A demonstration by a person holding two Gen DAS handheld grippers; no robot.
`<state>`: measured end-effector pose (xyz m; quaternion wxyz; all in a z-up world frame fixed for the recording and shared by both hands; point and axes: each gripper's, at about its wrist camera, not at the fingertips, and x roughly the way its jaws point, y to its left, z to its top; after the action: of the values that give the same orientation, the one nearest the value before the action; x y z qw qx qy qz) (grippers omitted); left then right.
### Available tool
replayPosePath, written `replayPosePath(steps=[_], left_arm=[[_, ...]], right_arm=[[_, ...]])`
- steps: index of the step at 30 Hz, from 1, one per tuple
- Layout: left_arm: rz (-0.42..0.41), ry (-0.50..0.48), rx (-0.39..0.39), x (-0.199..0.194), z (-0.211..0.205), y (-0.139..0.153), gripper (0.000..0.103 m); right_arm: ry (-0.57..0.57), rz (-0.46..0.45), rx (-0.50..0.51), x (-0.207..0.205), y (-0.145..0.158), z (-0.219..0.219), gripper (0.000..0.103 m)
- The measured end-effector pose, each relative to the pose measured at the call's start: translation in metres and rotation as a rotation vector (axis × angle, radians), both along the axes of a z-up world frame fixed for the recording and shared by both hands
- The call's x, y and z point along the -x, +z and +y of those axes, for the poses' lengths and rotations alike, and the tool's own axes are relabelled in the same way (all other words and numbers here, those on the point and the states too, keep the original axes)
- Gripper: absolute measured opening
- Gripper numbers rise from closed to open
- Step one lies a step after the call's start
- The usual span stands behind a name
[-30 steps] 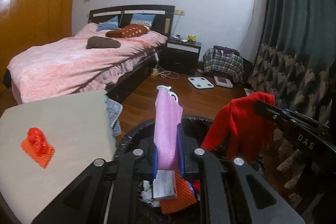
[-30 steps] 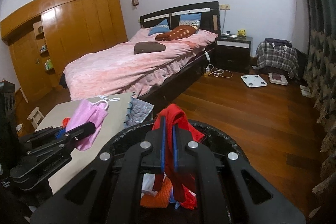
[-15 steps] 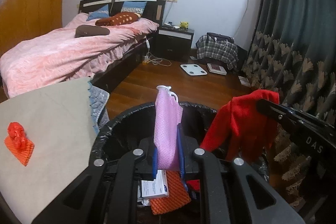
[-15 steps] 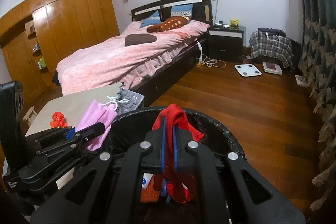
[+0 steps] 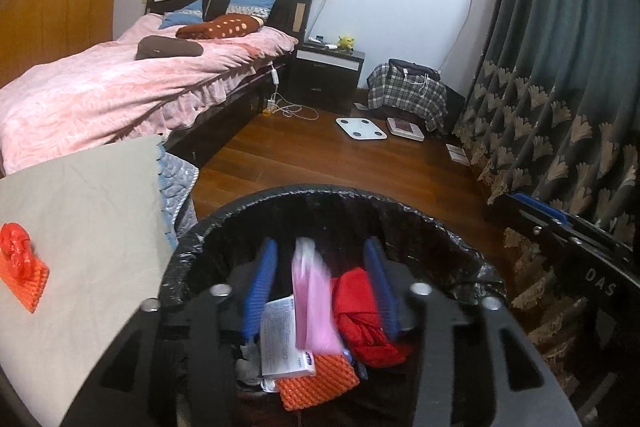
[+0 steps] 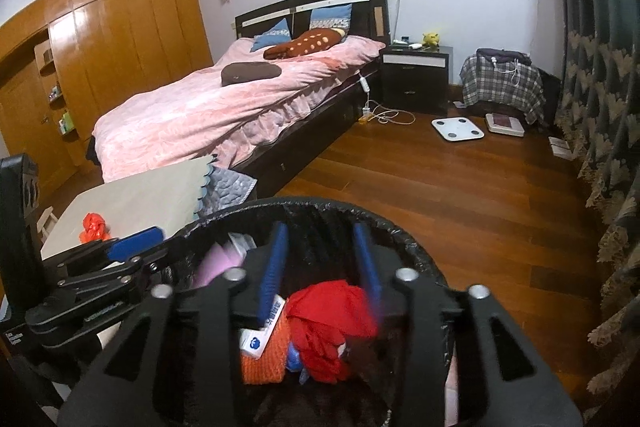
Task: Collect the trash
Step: 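Open both grippers to drop the pink mesh bag and red glove into the bin, then lower the right gripper onto the red plastic bag and grasp it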
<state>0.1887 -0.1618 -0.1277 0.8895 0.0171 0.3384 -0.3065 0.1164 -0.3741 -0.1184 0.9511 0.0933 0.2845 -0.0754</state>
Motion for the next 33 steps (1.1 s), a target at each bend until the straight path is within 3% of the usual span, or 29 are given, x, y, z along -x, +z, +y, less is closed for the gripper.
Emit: replayPosePath(steps=[3,4,5,8,12,17,27,33], left_arm=[[0.0,0.015,0.003,-0.002,0.006,0.002,0.055],[-0.005,0.029,0.005,-0.002,0.011,0.003,0.058],[-0.01,0.038,0.006,-0.002,0.014,0.005,0.064],[-0.032,0.074,0.007,-0.002,0.027,0.012,0.079],[-0.058,0.132,0.019,-0.003,0.053,0.023,0.091],[-0.091,0.217,0.011,-0.003,0.091,0.032,0.096],[-0.116,0.402,-0.027,0.0,0.184,0.036,0.097],[-0.113,0.513,-0.051,0.002,0.241,0.031,0.097]], right_arm=[[-0.014,-0.011,0.006,0.002,0.001,-0.002,0.056],[-0.02,-0.017,0.01,0.003,0.002,-0.001,0.068],[-0.027,-0.026,0.016,0.005,0.004,-0.001,0.078],[-0.034,-0.046,0.028,0.006,0.008,0.004,0.093],[-0.012,-0.046,0.03,0.003,0.012,0.009,0.096],[0.011,-0.045,0.02,-0.003,0.015,0.024,0.097],[0.123,-0.027,0.02,-0.031,0.017,0.085,0.098],[0.233,-0.03,0.018,-0.057,0.018,0.142,0.098]])
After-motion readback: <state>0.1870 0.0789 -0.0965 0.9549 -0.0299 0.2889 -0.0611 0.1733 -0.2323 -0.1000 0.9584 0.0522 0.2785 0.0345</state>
